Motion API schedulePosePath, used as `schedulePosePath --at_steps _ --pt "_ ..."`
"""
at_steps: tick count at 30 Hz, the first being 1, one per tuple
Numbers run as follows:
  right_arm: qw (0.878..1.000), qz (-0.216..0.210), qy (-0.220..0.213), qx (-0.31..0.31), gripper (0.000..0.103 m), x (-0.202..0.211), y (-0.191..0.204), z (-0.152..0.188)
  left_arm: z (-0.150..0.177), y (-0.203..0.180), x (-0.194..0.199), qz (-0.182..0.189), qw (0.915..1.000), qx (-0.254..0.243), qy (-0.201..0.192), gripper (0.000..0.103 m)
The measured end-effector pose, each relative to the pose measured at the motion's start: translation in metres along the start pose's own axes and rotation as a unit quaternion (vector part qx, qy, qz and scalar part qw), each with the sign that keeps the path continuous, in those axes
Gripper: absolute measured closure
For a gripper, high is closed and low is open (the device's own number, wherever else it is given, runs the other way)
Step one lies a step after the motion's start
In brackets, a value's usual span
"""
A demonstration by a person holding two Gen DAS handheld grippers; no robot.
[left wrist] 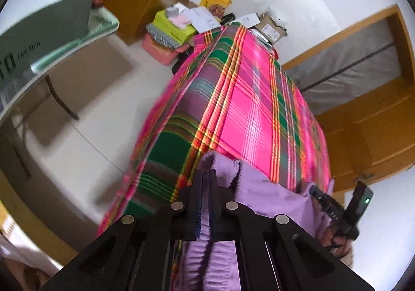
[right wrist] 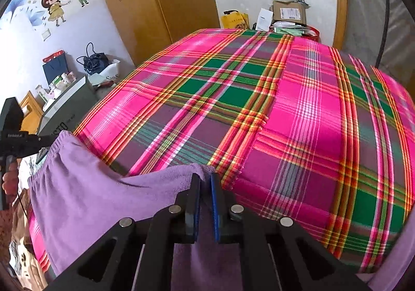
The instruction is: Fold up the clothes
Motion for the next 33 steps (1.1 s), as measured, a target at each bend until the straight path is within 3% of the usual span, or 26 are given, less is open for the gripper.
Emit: schedulePosePath --at_steps 3,9,16,17,18,20,25,27,28,33 --pt "1.0 0.004 0.004 -0.009 0.085 0.003 -0.005 0.001 0.002 -0.006 0.003 -0.006 0.9998 -0.019 -0.003 0.099" --pt "0.998 0.031 -0.055 0.0 0.081 0.052 -0.01 -0.001 0.011 -0.027 0.01 -0.012 0.9984 -0.056 -0.008 0.074" --pt "0.988 0.111 -0.093 -0.05 0.081 0.111 -0.073 0.025 0.03 -0.061 0.003 -0.022 0.9937 -0.11 0.006 0.073" --pt "0.986 0.121 -0.094 -0.062 0.081 0.118 -0.084 0.032 0.034 -0.067 0.0 -0.023 0.9928 -0.117 0.008 0.07" --pt "0.984 0.133 -0.095 -0.075 0.081 0.126 -0.098 0.039 0.037 -0.073 -0.002 -0.023 0.992 -0.124 0.008 0.053" --pt "0.978 0.157 -0.099 -0.095 0.081 0.139 -0.121 0.05 0.043 -0.088 -0.006 -0.021 0.9903 -0.137 0.007 0.039" --pt "0.958 0.21 -0.113 -0.161 0.08 0.169 -0.187 0.072 0.056 -0.131 -0.014 -0.001 0.9833 -0.182 0.0 0.039" --pt "0.949 0.227 -0.118 -0.183 0.068 0.176 -0.209 0.075 0.063 -0.149 -0.022 0.001 0.9787 -0.205 0.004 0.039" --pt "0.945 0.234 -0.121 -0.194 0.067 0.179 -0.22 0.076 0.067 -0.157 -0.026 0.001 0.9766 -0.215 0.007 0.039" --pt "0.944 0.217 -0.118 -0.217 0.063 0.167 -0.245 0.062 0.083 -0.183 -0.055 0.026 0.9733 -0.224 0.042 0.039"
Point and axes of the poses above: each gripper's, at about its wrist camera, not at the fingertips, and x roughly against the way its jaws point, y to its left, z to its underside, the point moved 8 cm from there along -x, roughly the way its jaws point, and after that the axes turned 7 degrees about -x, right-handed, at the moved point
